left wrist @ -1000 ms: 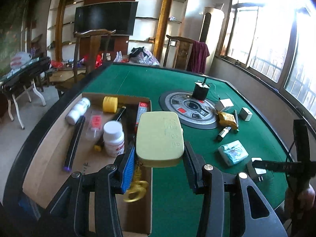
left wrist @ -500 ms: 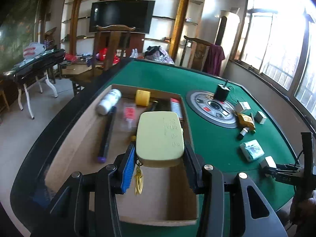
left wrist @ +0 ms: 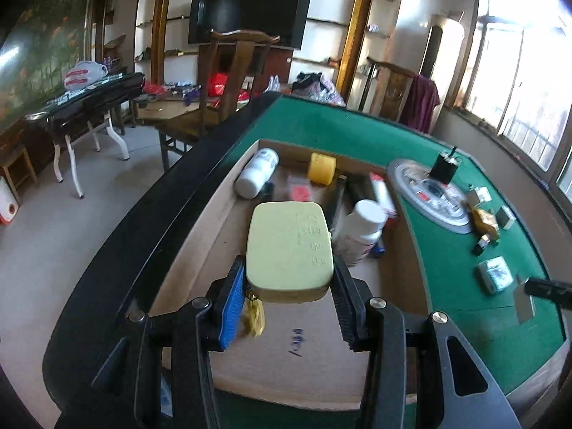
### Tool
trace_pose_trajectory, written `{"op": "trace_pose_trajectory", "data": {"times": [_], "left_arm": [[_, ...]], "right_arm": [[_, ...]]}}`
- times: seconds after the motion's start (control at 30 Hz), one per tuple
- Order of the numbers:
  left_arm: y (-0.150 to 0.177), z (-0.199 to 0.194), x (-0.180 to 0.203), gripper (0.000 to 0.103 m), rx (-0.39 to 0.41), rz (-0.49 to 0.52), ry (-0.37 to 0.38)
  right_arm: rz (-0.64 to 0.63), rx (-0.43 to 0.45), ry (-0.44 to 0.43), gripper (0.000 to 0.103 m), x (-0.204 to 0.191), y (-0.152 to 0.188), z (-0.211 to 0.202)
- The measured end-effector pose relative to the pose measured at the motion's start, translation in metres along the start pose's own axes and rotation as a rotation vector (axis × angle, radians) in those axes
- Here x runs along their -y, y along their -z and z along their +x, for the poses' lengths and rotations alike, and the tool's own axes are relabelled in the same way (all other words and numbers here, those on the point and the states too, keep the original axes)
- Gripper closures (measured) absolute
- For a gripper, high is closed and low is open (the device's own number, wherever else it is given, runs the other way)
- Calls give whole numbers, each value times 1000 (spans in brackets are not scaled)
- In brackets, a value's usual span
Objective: Organize objects
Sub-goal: 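Carry the yellow box to the tray with the left gripper while the right grasps the white charger, then release the yellow box into the tray with the left gripper while the right carries the charger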
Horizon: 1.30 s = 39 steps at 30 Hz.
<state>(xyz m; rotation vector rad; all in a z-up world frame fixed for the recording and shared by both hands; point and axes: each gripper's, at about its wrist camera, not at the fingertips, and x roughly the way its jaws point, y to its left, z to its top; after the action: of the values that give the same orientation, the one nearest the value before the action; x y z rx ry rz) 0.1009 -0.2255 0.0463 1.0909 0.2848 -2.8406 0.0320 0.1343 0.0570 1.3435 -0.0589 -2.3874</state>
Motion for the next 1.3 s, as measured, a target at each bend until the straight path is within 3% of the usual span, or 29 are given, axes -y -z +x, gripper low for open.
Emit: {"op": "trace_pose_trajectory", "data": {"times": [0.3, 0.5, 0.77, 0.8, 0.9, 1.0, 1.3], "left_arm": [[-7, 31, -8, 63, -76, 27, -22], [-10, 49, -14, 63, -120, 30, -28], [-12, 60, -17, 63, -128, 8, -18], [-12, 61, -18, 63, -131, 1, -18], [-11, 66, -23, 62, -149, -39, 3], [-10, 61, -28, 60, -129, -68, 43], [-13, 31, -31, 49, -43, -95, 52]], "right_arm": [[-155, -71, -190, 60, -103, -25, 39], [-215, -137, -222, 60, -152, -36, 76], [-266, -207, -183, 61, -185, -46, 118], [-268, -214, -178, 71, -187, -46, 123], [-262, -227, -169, 71, -190, -48, 135], [-255, -231, -148, 71, -189, -52, 144], [-217, -229, -78, 71, -184, -72, 170]]}}
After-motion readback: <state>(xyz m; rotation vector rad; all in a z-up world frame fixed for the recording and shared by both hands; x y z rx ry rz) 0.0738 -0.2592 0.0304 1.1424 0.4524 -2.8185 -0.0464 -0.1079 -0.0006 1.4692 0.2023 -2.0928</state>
